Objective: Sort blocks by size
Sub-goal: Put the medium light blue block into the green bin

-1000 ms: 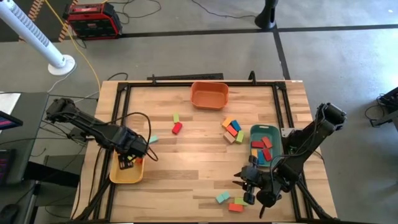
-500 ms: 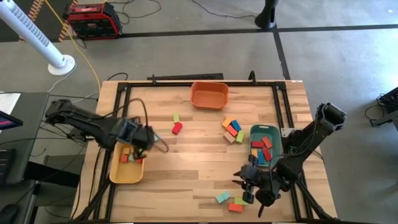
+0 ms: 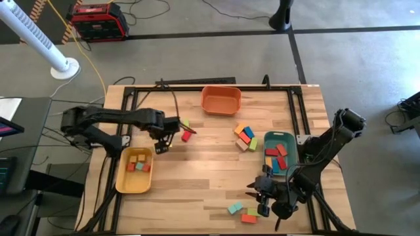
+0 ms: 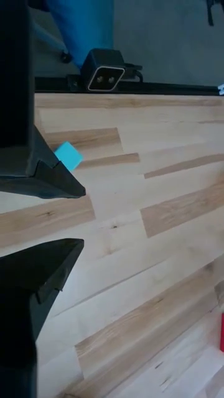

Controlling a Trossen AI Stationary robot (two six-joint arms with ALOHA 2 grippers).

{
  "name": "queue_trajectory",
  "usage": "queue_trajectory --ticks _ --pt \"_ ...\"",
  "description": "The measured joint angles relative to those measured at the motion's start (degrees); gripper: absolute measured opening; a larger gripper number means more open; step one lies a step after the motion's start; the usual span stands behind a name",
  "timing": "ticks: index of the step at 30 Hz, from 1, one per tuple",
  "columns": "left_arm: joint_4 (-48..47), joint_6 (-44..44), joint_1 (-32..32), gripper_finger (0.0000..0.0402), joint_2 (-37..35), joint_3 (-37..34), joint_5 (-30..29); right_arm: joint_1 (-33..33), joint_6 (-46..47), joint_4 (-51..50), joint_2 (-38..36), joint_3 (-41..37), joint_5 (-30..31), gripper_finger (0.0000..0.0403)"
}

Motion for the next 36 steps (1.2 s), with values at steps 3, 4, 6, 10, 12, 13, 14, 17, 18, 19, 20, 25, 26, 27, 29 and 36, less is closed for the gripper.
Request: queue_trajectory --ticks 3,4,6,10,12,13,14,17,18,19,20,25,26,27,29,36 --pt "0.81 1.57 1.00 0.0287 4.01 0.00 0.00 0.39 0.11 0.00 0.00 0.01 0.00 0.0155" --pt "1.05 1.93 1.16 0.0292 5.33 0.00 0.00 0.41 0.11 0.02 0.00 0.01 0.00 0.0155" --pt "1.39 2.52 1.45 0.0304 7.69 0.00 0.00 0.60 0.13 0.08 0.00 0.01 0.00 0.0155" --pt "1.36 2.97 1.51 0.0333 11.20 0.00 0.04 0.95 0.61 0.07 0.00 0.01 0.02 0.0155" --pt "1.27 3.38 1.51 0.0346 12.06 0.00 0.84 1.04 0.59 0.09 0.00 0.01 0.00 0.0155" --pt "1.27 3.69 1.51 0.0351 12.24 0.00 1.41 1.06 0.61 0.07 0.00 0.01 0.00 0.0155" --pt "1.23 4.04 1.51 0.0355 12.26 0.00 1.51 1.09 0.61 0.12 0.00 0.01 0.00 0.0155" --pt "1.35 4.92 1.56 0.0359 12.24 0.00 1.47 1.06 0.60 0.12 0.00 0.01 0.01 0.0155" --pt "1.38 5.12 1.68 0.0359 12.25 0.00 1.47 1.06 0.59 0.11 0.00 0.01 0.02 0.0155" --pt "1.38 5.20 1.82 0.0359 12.24 0.00 1.50 1.02 0.59 0.11 0.00 0.01 0.02 0.0155" --pt "1.40 5.18 1.96 0.0358 12.25 0.00 1.73 1.02 0.59 0.11 0.00 0.01 0.02 0.0155" --pt "1.67 4.12 2.38 0.0354 12.25 0.00 3.76 1.02 0.61 0.12 0.00 0.01 0.01 0.0155" --pt "1.69 3.79 2.38 0.0354 12.24 0.00 3.89 1.04 0.61 0.11 0.00 0.01 0.02 0.0155" --pt "1.82 3.25 2.38 0.0354 12.24 0.00 4.11 1.02 0.61 0.11 0.00 0.01 0.02 0.0155" --pt "2.30 2.10 2.36 0.0353 12.24 0.00 4.59 1.02 0.61 0.11 0.02 0.01 0.02 0.0155" --pt "5.79 -0.92 2.54 0.0353 12.24 -4.68 4.79 1.56 0.61 0.13 0.02 0.01 0.34 0.0155"
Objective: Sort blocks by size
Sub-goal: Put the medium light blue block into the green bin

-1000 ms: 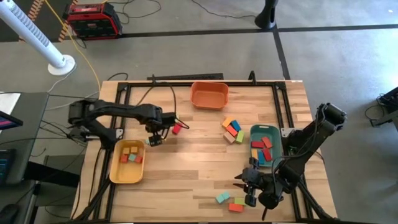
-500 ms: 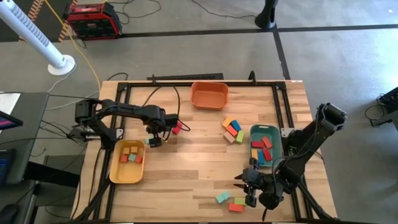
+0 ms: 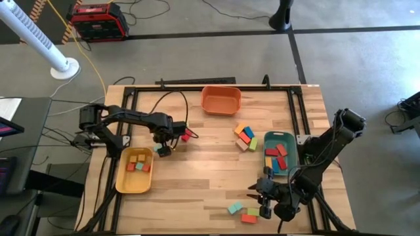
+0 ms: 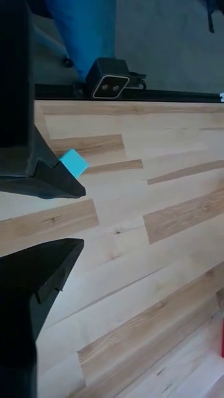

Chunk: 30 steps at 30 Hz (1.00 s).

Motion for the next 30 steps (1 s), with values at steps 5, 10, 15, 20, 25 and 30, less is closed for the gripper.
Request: queue_trajectory --ticks 5,10,15,20,25,30 --pt "2.51 -0.26 0.07 0.0346 -0.23 -2.98 -0.16 0.95 -0.01 -0.01 0.00 0.00 1.10 0.0155" --pt "4.03 0.80 0.04 0.0294 -0.16 -3.30 -0.11 0.80 0.00 -0.02 0.00 0.00 1.14 0.0155" --pt "4.49 2.65 -0.02 0.0195 -0.13 -3.35 0.23 0.80 0.00 -0.02 0.00 0.00 1.82 0.0155" --pt "4.67 4.37 -0.05 0.0118 -0.11 -3.37 1.35 0.55 -0.03 -0.04 0.00 0.00 2.48 0.0155" --pt "5.00 4.39 -1.20 0.0118 0.19 -1.62 1.88 0.30 -0.26 -0.08 0.00 0.00 2.57 0.0155" --pt "10.83 3.94 -4.30 0.0118 0.19 3.03 4.67 -0.06 -0.50 -0.09 0.00 0.00 2.55 0.0155"
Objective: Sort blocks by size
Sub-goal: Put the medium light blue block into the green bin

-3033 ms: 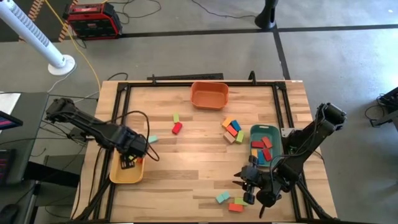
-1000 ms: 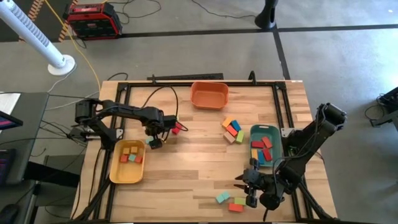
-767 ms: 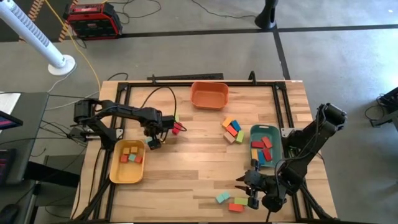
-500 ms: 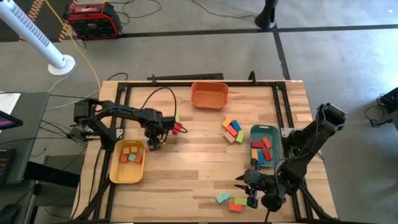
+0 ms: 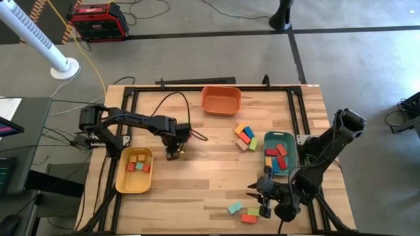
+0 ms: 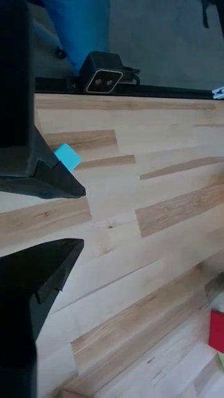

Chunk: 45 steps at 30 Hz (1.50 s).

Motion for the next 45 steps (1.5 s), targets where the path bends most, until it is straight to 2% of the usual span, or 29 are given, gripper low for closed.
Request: queue_trajectory --ticks 3,8,17,22,27,30,41,43,45 --pt "2.45 -0.56 -2.23 0.0118 0.00 1.63 2.74 -0.28 -0.07 -0.01 0.00 0.00 0.00 0.0155" --pt "8.87 -0.75 -4.63 0.0118 -0.12 5.47 3.25 -0.71 -0.44 0.00 0.02 0.00 0.00 0.0155" --pt "19.97 -0.98 -4.72 0.0118 -0.10 8.01 3.24 -1.85 -0.63 -0.04 0.02 0.00 0.00 0.0155" --pt "22.95 -0.90 -4.71 0.0118 0.87 8.22 3.25 -2.16 -0.66 -0.17 0.02 0.00 0.00 0.0155" --pt "21.71 -0.28 -4.70 0.0118 7.69 11.84 3.10 -2.91 -1.53 0.04 0.02 0.00 -0.02 0.0155" --pt "17.58 0.79 -4.70 0.0118 12.06 15.86 1.96 -3.31 -1.25 0.05 0.02 0.00 -0.02 0.0155" --pt "11.00 2.86 -4.70 0.0119 23.14 27.10 1.51 -1.89 0.50 -0.13 0.02 0.00 -0.31 0.0155" --pt "10.31 2.91 -4.80 0.0145 24.26 28.02 1.49 -1.91 0.50 -0.11 0.02 0.00 -0.31 0.0155" --pt "10.15 3.36 -5.08 0.0192 24.40 28.29 1.40 -1.88 0.50 -0.15 0.02 0.00 -0.30 0.0155"
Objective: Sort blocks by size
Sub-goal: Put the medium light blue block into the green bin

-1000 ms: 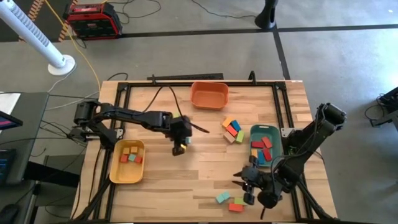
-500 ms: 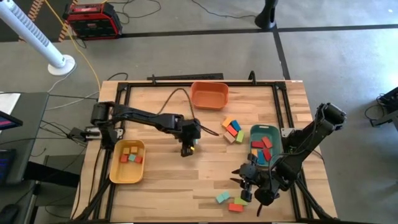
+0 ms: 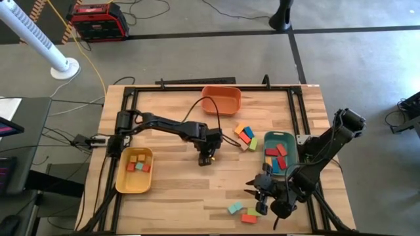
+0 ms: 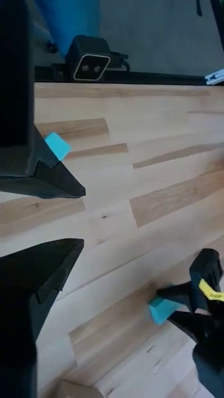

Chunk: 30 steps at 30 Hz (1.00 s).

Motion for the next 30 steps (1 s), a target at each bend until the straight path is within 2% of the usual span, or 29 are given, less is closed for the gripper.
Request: queue_trajectory --ticks 4,7,13,19,24,30 --pt "-1.16 0.98 -0.90 0.0269 -0.30 1.15 -0.93 0.01 -0.02 -0.08 0.00 0.00 -0.03 0.0155" --pt "-5.25 0.97 -1.23 0.0295 -0.54 3.97 -1.77 0.01 -0.02 -0.15 0.00 0.00 -0.05 0.0155" --pt "-19.43 0.87 -2.62 0.0300 -2.03 10.11 -7.67 0.01 0.00 -0.07 0.00 0.00 -0.05 0.0155" --pt "-28.81 0.13 -5.01 0.0297 -9.52 10.75 -17.30 0.03 -0.03 0.06 0.00 0.00 -0.05 0.0155" --pt "-34.77 -4.22 -8.20 0.0297 -19.32 10.42 -24.68 -1.24 -2.21 0.21 0.00 0.00 0.06 0.0161" --pt "-31.01 -8.64 -14.31 0.0297 -35.82 2.53 -32.37 -6.69 -9.31 2.18 0.78 0.00 0.27 0.0204"
